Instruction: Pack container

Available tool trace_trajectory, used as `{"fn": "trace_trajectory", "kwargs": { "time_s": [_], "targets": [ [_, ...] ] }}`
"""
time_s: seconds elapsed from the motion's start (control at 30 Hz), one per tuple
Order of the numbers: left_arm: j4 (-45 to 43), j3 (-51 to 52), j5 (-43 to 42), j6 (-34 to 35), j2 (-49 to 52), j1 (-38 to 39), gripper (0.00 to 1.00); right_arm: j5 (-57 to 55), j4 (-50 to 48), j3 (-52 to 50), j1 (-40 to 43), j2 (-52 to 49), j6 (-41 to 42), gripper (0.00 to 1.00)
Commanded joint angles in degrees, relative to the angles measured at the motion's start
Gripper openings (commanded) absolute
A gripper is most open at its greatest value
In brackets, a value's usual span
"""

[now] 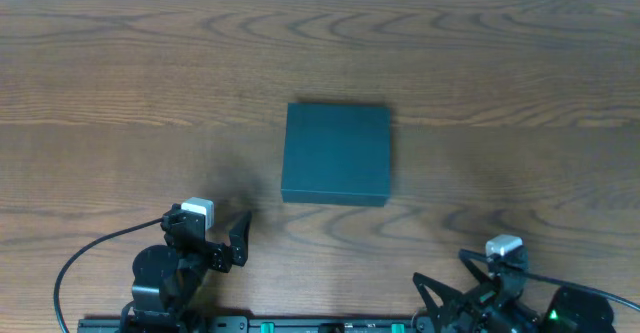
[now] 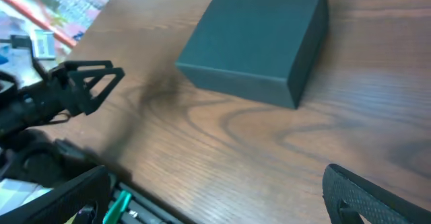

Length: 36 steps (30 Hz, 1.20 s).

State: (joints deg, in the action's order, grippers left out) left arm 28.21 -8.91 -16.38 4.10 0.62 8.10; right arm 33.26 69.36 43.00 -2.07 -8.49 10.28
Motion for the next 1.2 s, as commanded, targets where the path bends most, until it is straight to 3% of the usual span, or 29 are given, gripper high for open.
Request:
{"fn": "trace_trajectory", "kwargs": {
  "time_s": [0.0, 0.1, 0.3, 0.73, 1.17],
  "targets": [
    [0.02, 0.96, -1.05, 0.20, -0.42, 0.09, 0.95, -8.07, -2.73, -0.46, -0.63, 0.35, -0.72, 0.99],
    [0.02, 0.96, -1.05, 0.20, -0.42, 0.09, 0.96, -17.92, -10.25, -3.87, -0.98, 1.42, -1.88, 0.99],
    [0.02, 0.96, -1.05, 0.20, -0.42, 0.09, 0.95, -20.28, -18.80, -14.08, -1.01, 8.31, -9.86, 0.99],
    [0.02, 0.96, -1.05, 0.20, -0.42, 0.09, 0.95, -20.22, -21.92, -32.70, -1.03, 8.17, -10.75, 0.99],
    [0.02, 0.96, -1.05, 0.17, -0.42, 0.09, 0.96, -20.20, -23.12, -32.72, -1.01, 8.17, -10.78, 0.99]
  ]
}}
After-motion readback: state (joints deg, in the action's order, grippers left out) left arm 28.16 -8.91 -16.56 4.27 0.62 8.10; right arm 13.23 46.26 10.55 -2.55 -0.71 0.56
